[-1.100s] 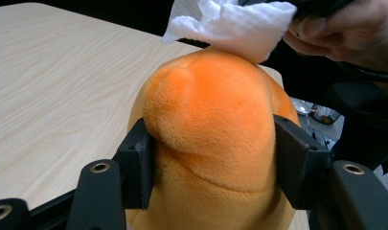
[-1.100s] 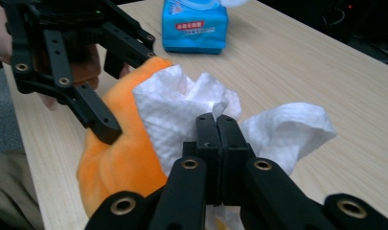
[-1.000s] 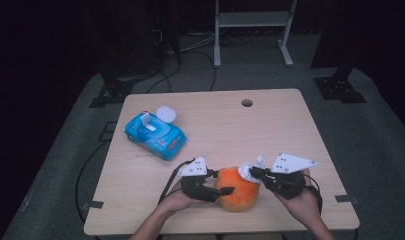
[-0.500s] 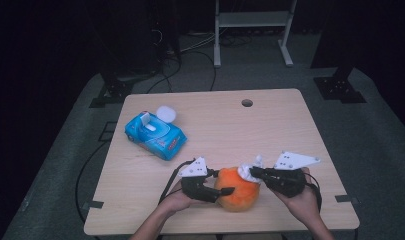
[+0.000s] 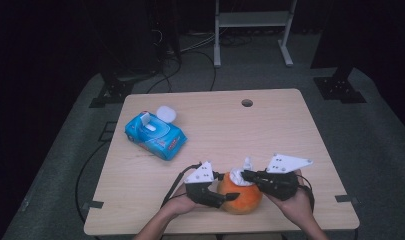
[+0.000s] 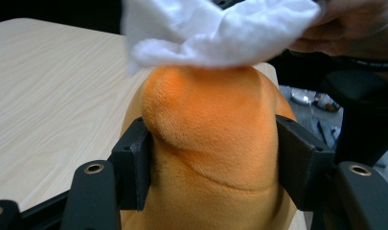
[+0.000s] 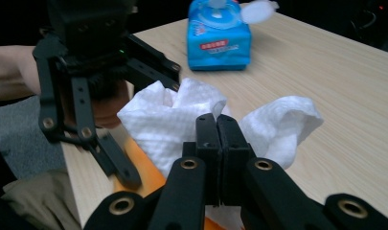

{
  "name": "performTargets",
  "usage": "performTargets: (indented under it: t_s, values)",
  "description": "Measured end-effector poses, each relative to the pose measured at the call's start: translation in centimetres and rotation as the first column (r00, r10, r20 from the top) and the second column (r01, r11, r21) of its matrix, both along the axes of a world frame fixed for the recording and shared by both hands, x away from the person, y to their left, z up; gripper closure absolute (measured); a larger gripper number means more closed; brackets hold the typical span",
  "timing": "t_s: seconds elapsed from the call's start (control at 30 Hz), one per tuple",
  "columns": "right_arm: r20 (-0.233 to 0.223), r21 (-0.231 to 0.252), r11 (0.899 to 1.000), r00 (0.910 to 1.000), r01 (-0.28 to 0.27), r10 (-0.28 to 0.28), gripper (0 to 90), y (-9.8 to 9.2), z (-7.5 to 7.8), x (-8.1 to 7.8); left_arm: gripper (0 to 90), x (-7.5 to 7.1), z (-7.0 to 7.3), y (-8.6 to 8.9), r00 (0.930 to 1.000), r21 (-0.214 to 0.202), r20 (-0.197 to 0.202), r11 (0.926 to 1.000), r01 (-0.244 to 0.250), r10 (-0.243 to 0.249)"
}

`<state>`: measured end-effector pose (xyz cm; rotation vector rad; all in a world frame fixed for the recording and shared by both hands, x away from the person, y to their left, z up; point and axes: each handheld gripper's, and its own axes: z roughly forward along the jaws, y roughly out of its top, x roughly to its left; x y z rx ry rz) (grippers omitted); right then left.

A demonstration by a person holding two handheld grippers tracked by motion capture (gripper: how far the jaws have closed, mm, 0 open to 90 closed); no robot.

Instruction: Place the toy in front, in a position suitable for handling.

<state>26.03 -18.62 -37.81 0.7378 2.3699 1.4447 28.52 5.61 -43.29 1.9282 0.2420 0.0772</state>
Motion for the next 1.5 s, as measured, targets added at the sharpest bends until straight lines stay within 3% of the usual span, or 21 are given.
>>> performTargets:
  t_s: [0.13,0.3,0.4,0.5,0.6,0.73,0.83,0.97,1.07,1.13,1.5]
  values:
    - [0.021,-0.027,1.000,0.9997,-0.011,0.012,88.5,0.8,0.2,-0.3,36.4,-0.4,0.2,-0.4,0.9996,0.019,0.029,0.9998,0.003,-0.004]
    - [0.012,-0.028,1.000,0.9999,0.004,-0.003,88.5,0.3,0.2,0.0,36.3,-0.5,0.3,-0.4,0.9987,0.030,0.047,0.9993,0.021,-0.022]
    - [0.005,-0.084,0.996,0.9995,0.032,-0.032,88.5,-0.6,0.0,0.5,35.7,-0.4,0.3,-0.1,0.9986,0.030,0.044,0.9991,0.028,-0.030]
    - [-0.044,-0.045,0.998,0.9983,0.036,-0.038,88.5,-1.6,-0.2,0.8,35.6,-0.6,0.3,-0.4,0.9979,0.032,0.050,0.9987,0.040,-0.041]
    - [-0.031,-0.037,0.999,0.9995,0.004,-0.006,88.4,-0.7,0.0,0.3,33.8,-0.9,0.4,-0.7,0.9963,0.046,0.059,0.9972,0.060,-0.062]
    - [-0.016,-0.077,0.997,0.9998,-0.015,0.014,88.5,-0.3,0.1,0.3,18.2,-0.1,0.4,-0.1,0.9982,-0.006,-0.041,0.9991,0.043,-0.043]
    - [-0.035,-0.069,0.998,0.9993,-0.014,0.012,88.5,-0.8,-0.2,0.5,11.9,0.3,-0.2,-0.3,0.9962,-0.001,-0.076,0.9991,0.043,-0.043]
    - [-0.030,-0.064,0.998,0.9995,-0.010,0.008,88.5,-0.7,0.1,0.3,23.5,-0.1,-0.5,-0.5,0.9967,0.005,-0.057,0.9983,0.058,-0.058]
    - [-0.006,-0.037,0.998,0.9986,-0.053,0.053,88.5,0.2,0.9,-0.4,27.3,-0.6,-0.4,-1.0,0.9976,0.025,-0.022,0.9974,0.067,-0.066]
    - [0.012,-0.060,0.996,0.9978,-0.064,0.065,88.4,0.8,1.1,-0.7,28.3,-0.7,-0.3,-1.0,0.9979,0.033,-0.011,0.9974,0.064,-0.064]
    - [-0.023,-0.062,0.997,0.9991,-0.037,0.035,88.4,-0.2,0.6,0.3,27.6,0.2,-0.6,0.0,0.9978,0.005,-0.046,0.9988,0.048,-0.048]
